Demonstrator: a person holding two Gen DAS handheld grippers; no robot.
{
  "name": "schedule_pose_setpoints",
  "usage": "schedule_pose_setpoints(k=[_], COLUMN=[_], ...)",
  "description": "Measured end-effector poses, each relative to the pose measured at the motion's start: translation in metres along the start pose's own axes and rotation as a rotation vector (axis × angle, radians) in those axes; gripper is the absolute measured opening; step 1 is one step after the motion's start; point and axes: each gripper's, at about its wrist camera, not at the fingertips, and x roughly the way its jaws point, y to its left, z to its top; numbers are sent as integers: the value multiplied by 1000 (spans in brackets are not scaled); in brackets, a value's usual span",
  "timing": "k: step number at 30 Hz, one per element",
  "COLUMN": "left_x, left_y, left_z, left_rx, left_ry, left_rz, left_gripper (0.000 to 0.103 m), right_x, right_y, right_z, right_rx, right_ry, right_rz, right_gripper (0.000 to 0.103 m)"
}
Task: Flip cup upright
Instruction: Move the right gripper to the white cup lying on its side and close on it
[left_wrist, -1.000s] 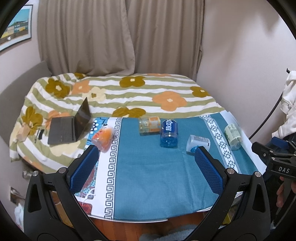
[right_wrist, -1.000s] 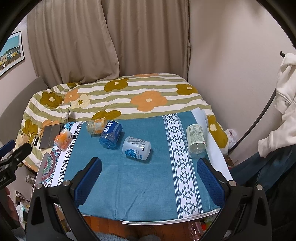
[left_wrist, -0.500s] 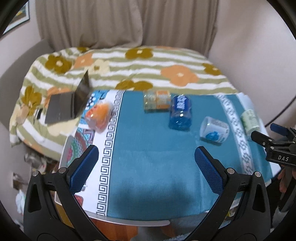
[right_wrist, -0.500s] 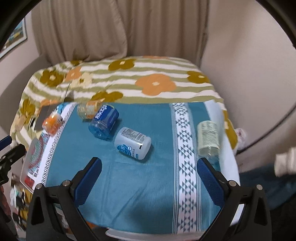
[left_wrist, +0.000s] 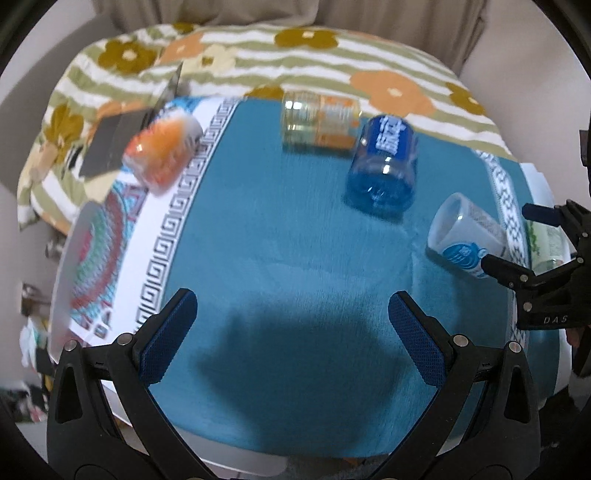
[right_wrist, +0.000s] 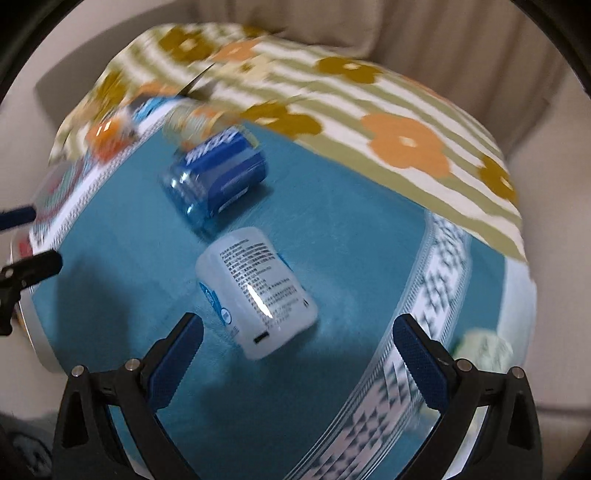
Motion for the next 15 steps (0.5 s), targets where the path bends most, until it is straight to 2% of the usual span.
schedule_pose_setpoints(k=[11,13,15], left_x=[27,29,31], left_y=[4,5,4], left_z=[3,4,4], left_rx=[-85,-89,-95], left_ry=[43,43,45], left_rz=[24,26,23], left_gripper=[103,103,103], right_x=[38,41,43], right_y=[9,14,20], right_z=[24,27,28], right_rx=[-201,-245,-276], right_ry=[70,83,104], right_rz=[101,113,127], right_gripper=[97,91,79])
